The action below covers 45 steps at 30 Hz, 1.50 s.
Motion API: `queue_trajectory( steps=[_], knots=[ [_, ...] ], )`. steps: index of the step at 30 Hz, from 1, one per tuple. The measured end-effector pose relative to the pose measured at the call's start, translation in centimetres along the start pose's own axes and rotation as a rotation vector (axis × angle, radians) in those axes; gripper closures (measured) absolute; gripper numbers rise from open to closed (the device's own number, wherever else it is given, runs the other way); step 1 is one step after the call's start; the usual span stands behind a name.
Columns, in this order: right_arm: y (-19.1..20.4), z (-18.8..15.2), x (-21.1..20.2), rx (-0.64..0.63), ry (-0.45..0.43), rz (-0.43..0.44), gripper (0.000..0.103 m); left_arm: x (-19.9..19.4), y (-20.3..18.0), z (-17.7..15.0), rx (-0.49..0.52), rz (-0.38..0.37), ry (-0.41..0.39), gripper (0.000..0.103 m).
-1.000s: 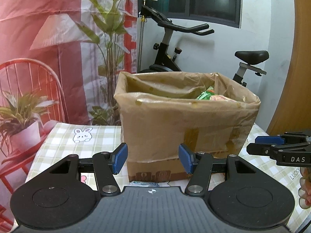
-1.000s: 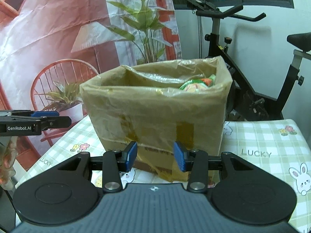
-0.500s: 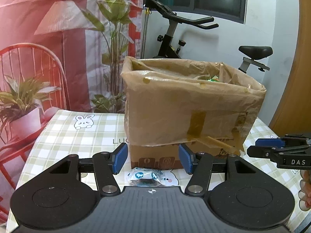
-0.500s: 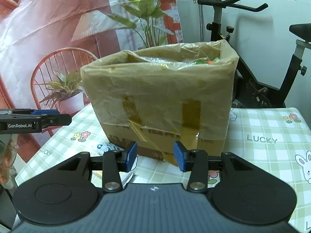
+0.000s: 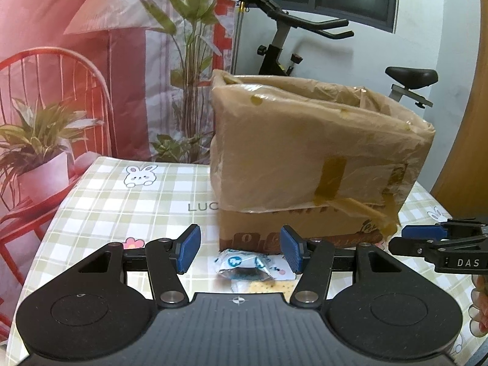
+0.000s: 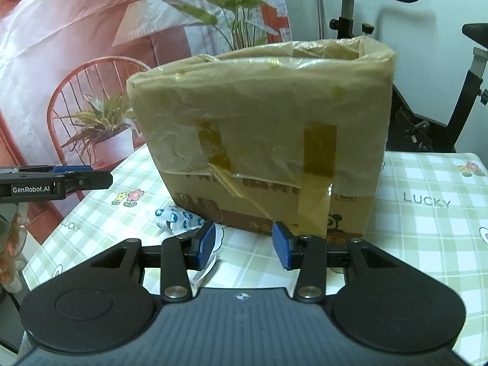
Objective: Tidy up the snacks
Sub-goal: 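Lower both open tools back toward the remaining snacks on the table, then grasp the blue-and-white candy with the left tool while the right grasps the cracker packet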
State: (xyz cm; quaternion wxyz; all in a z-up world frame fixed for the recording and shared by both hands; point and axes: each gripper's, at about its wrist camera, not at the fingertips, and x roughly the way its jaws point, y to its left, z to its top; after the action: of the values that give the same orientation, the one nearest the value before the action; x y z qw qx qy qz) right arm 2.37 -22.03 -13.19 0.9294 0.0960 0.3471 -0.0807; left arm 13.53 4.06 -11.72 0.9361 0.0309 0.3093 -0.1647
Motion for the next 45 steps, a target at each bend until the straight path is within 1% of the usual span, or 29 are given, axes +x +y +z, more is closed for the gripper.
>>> queue_trajectory(
  steps=[12,19,23,24,25,26,28,30,36,40,42,45],
  knots=[
    [1.2,-0.5,2.4,0.017,0.033,0.032,0.058,0.6,1.9,-0.8,-0.005,0.017,0.019,0.043],
    [1.8,-0.4,4.6,0.008,0.068,0.035,0.058,2.1,2.9,-1.4,-0.022,-0.013,0.040,0.044],
    [2.4,-0.7,5.9,-0.010,0.108,0.045,0.058,3.1,3.4,-2.0,-0.028,-0.033,0.064,0.044],
    [2.7,-0.9,6.4,-0.023,0.125,0.051,0.055,3.3,3.5,-2.2,-0.030,-0.036,0.069,0.044],
    [3.1,-1.0,6.9,-0.046,0.146,0.057,0.048,3.5,3.7,-2.2,-0.034,-0.039,0.074,0.044],
    [3.6,-1.2,7.5,-0.084,0.168,0.062,0.045,3.8,3.8,-2.3,-0.039,-0.041,0.080,0.044],
    [4.5,-1.4,8.5,-0.163,0.193,0.079,0.035,4.1,4.1,-2.6,-0.049,-0.043,0.089,0.044],
    [5.5,-1.5,9.7,-0.234,0.214,0.100,0.030,4.4,4.3,-2.9,-0.061,-0.044,0.096,0.044],
    [7.9,-1.6,12.4,-0.380,0.244,0.167,0.030,5.2,4.5,-3.4,-0.084,-0.044,0.119,0.044],
    [9.0,-1.7,13.9,-0.427,0.277,0.217,0.030,5.3,4.7,-3.5,-0.089,-0.044,0.125,0.044],
    [9.2,-1.9,14.4,-0.451,0.283,0.211,0.031,5.4,4.7,-3.5,-0.089,-0.044,0.128,0.044],
    [8.4,-2.2,14.2,-0.429,0.284,0.212,0.041,5.4,4.5,-3.5,-0.084,-0.044,0.132,0.044]
  ],
)
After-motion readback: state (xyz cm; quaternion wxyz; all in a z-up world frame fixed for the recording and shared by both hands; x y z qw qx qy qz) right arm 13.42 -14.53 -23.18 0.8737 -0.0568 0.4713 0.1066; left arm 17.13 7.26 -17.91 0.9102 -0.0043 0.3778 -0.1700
